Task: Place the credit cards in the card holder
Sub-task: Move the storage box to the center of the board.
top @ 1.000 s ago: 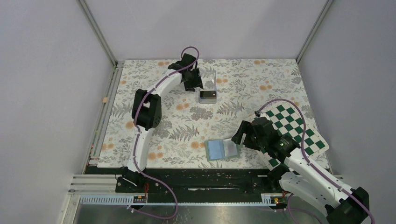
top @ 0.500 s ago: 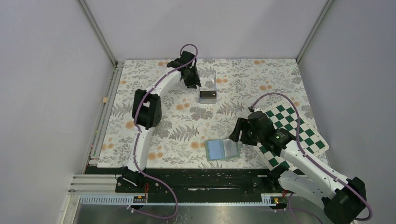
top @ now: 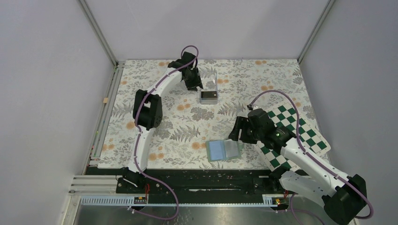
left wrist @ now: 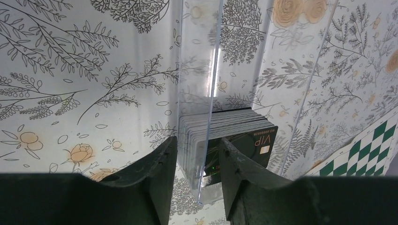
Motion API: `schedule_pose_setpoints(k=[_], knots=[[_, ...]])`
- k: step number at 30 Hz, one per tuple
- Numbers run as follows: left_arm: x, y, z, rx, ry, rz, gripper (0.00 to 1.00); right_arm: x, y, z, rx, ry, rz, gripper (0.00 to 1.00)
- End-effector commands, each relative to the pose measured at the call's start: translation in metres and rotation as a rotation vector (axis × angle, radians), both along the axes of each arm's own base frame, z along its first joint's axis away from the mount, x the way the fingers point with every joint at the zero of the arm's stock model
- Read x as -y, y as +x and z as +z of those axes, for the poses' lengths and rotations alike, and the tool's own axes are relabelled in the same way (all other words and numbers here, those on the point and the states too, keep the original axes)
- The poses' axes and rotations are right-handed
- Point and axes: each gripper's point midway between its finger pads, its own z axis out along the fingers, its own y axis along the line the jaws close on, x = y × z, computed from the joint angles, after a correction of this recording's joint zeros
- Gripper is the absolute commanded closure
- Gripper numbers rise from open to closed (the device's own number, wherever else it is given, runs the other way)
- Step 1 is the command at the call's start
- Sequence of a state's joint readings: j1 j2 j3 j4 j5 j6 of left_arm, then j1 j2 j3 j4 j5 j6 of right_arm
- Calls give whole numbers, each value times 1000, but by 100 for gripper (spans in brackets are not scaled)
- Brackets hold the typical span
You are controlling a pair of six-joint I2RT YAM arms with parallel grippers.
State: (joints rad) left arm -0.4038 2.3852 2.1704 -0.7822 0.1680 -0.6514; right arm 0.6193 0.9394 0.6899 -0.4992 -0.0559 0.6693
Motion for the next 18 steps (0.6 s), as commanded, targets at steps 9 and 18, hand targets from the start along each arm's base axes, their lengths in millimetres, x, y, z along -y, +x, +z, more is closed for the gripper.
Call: schedule_pose_setpoints(k=[9,18], knots=[[-10,-40,92,181,-86,-91,51,-25,43,32,51,-17,51,28],[-36,-103,179,431,-152,-135,40,-60,137,32,-96,71,37,28]])
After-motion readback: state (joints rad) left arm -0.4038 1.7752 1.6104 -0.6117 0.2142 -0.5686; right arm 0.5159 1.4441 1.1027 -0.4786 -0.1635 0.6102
